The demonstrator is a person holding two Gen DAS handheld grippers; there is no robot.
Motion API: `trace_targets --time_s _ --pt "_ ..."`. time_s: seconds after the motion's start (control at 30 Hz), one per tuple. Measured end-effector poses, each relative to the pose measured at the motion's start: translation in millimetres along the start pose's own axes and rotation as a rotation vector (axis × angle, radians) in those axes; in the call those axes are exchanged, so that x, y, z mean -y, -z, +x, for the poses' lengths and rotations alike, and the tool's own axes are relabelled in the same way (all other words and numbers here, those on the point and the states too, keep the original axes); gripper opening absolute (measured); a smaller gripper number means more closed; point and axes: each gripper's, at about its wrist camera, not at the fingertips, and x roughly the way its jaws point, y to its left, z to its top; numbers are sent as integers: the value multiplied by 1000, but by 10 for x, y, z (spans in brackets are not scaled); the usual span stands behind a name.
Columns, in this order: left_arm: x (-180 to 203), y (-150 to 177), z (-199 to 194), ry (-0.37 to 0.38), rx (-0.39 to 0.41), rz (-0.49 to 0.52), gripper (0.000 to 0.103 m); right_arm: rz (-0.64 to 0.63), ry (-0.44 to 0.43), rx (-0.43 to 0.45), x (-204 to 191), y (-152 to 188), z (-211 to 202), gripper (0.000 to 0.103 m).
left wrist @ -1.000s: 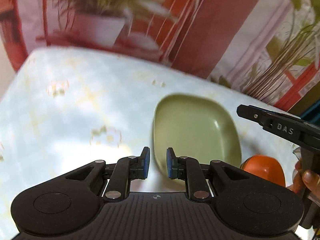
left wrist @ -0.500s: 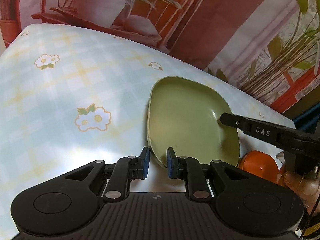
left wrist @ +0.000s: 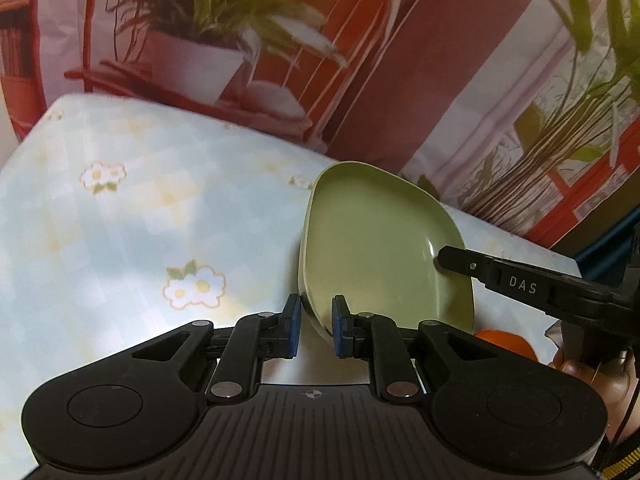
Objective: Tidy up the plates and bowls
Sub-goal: 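Lift the green plate with the left tool, lower it onto the orange plate, open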
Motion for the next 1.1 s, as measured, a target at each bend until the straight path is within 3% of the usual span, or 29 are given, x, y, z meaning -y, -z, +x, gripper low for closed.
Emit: trace_targets --time_s 0.6,1.1 --pt "686 268 -359 33 10 152 17 44 12 110 313 201 -937 6" --pt "1051 607 -273 35 -52 246 17 100 38 123 668 639 -1368 5"
